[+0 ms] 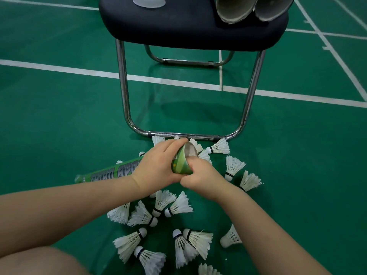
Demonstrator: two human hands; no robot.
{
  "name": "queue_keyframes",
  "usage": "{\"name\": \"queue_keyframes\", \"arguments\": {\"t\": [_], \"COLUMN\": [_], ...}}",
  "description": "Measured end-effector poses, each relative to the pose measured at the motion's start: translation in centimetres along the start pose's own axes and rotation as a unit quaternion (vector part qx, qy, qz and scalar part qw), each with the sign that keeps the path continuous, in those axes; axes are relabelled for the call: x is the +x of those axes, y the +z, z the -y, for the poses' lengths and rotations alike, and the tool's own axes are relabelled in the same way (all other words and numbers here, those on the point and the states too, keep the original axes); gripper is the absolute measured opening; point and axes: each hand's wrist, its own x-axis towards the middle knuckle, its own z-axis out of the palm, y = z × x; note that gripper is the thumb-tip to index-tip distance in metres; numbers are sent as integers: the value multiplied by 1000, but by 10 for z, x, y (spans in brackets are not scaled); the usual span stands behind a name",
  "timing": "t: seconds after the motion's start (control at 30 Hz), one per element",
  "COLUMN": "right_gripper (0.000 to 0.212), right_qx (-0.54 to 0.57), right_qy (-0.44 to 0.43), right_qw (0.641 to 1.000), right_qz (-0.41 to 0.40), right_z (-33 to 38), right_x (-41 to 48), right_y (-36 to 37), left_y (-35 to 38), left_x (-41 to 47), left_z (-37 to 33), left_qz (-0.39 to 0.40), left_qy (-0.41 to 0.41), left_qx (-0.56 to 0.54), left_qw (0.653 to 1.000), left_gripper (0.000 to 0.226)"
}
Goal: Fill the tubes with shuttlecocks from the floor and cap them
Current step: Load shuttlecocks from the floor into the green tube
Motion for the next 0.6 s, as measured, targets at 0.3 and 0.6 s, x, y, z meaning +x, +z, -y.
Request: {"name": "queue_keyframes", "arguments": {"t": [0.3,0.6], "right_gripper": [18,28], "right_qx": [112,208], "right_qy": [-73,14], "right_qw": [989,951], "right_qz": [-65,-228], "right_z": [6,-57], "right_x": [1,4], "right_y": [-1,-2], "left_y": [-14,-26], "left_x": [-1,1], "left_z": [2,2], "left_qz": [-29,3], "left_qy": [-9,-16], "left_qx": [0,25], "left_qw": [1000,1000], "left_gripper": [82,92]}}
